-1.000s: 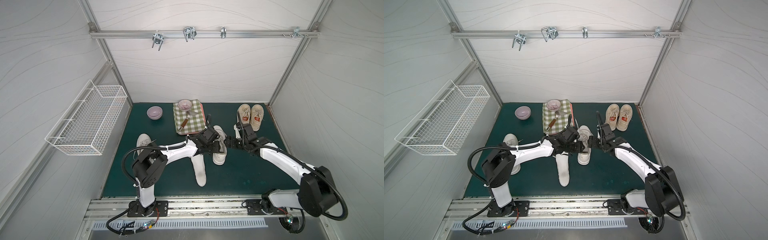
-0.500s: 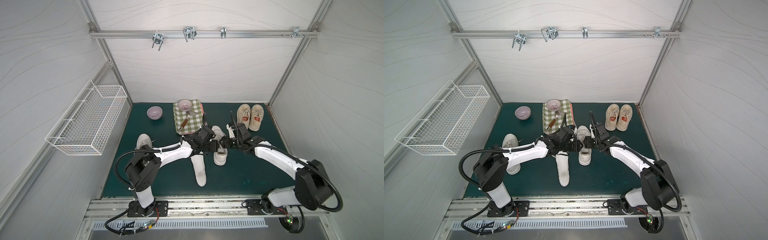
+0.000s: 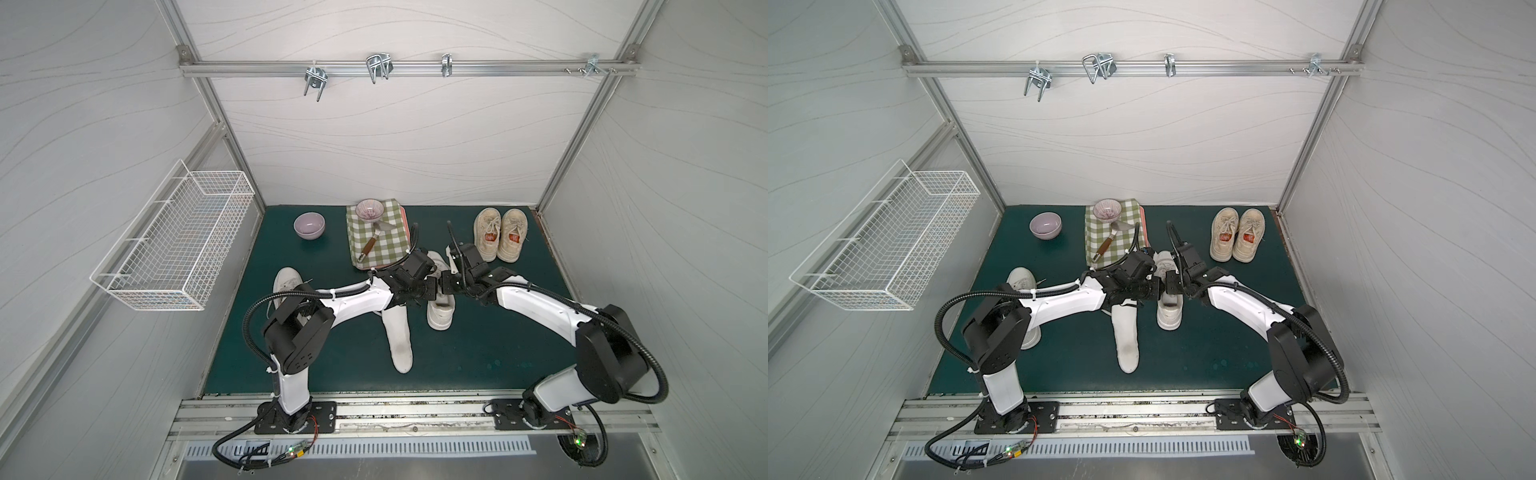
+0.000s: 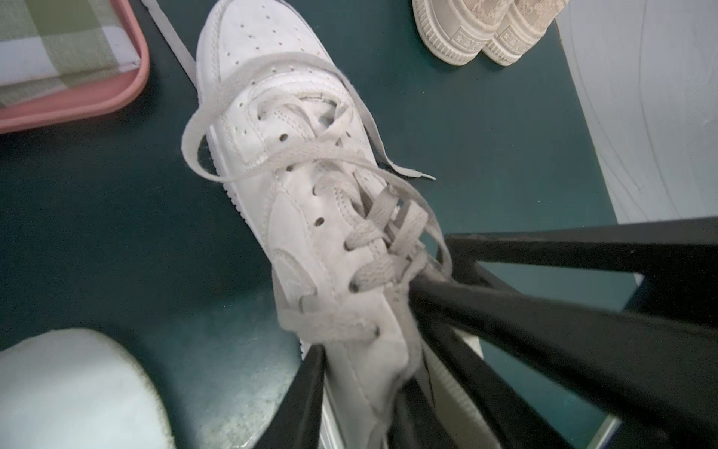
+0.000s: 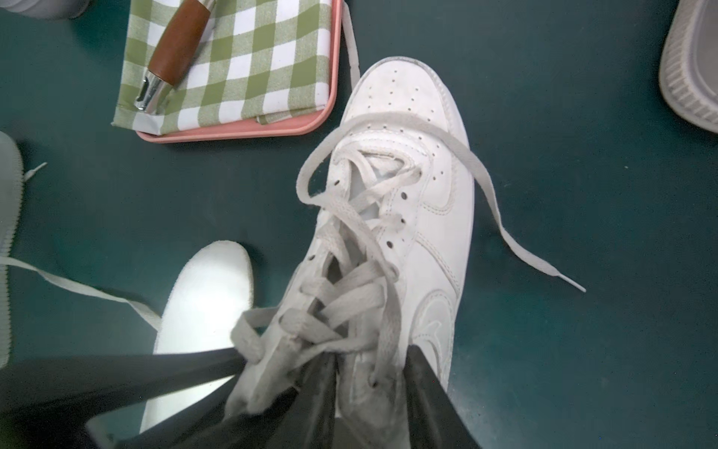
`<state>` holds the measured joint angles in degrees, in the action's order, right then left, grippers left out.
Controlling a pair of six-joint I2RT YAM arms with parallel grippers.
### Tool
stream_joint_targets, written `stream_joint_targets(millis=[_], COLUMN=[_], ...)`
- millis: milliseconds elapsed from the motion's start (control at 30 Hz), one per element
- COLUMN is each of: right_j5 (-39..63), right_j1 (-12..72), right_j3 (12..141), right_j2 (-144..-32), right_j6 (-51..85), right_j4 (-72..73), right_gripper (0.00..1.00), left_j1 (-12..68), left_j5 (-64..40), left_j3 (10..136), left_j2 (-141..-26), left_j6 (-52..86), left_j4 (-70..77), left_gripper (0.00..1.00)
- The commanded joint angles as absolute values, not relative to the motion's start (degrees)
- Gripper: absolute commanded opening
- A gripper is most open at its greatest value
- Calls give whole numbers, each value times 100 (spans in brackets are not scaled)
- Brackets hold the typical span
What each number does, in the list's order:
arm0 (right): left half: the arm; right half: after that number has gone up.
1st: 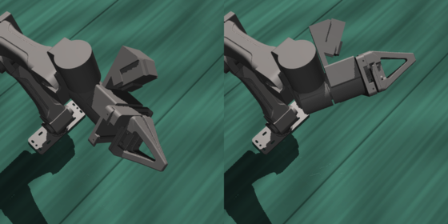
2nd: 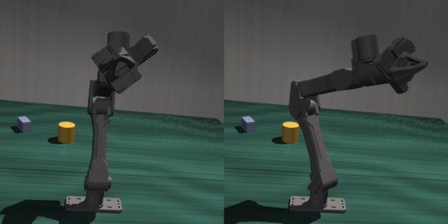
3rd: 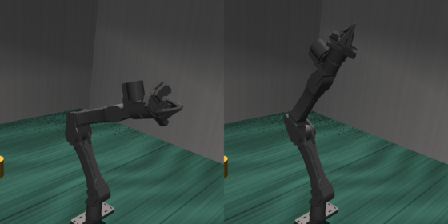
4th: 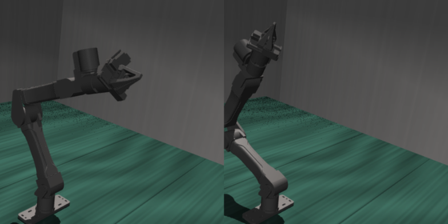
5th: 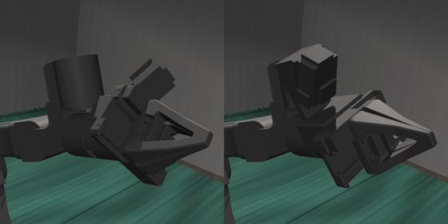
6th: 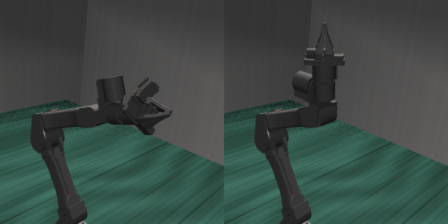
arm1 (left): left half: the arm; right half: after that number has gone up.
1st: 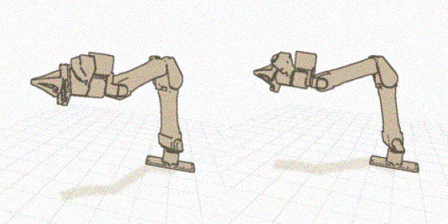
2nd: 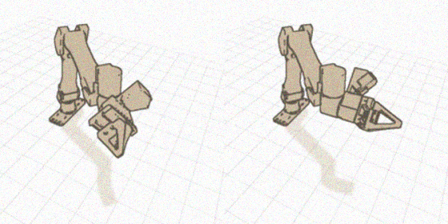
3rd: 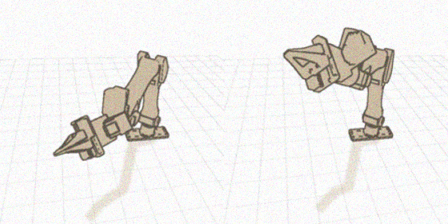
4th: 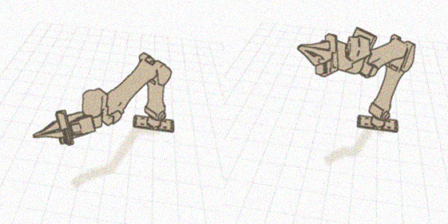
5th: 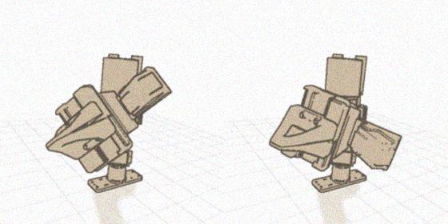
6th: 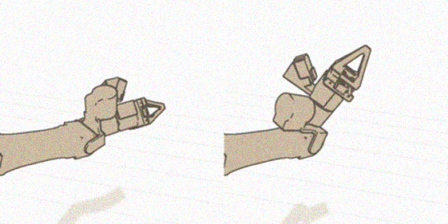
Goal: Remove the insole from the shoe
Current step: Adjust the shoe at the center of the board.
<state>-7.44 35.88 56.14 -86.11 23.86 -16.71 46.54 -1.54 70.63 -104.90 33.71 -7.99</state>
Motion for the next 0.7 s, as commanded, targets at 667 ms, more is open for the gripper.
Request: stream_joint_targets(millis=[667], right_j5=[-2403], right_j1=[3347], right_j3=[5359], right_j2=[-8292], right_j6=[2976], right_j4=[-2661], right_gripper=[9], left_j1=[4413], left_j5=[809], left_j3=[6393], left_j2=[-9946], left_j6=[3816], left_j4=[-389], left_gripper=[17])
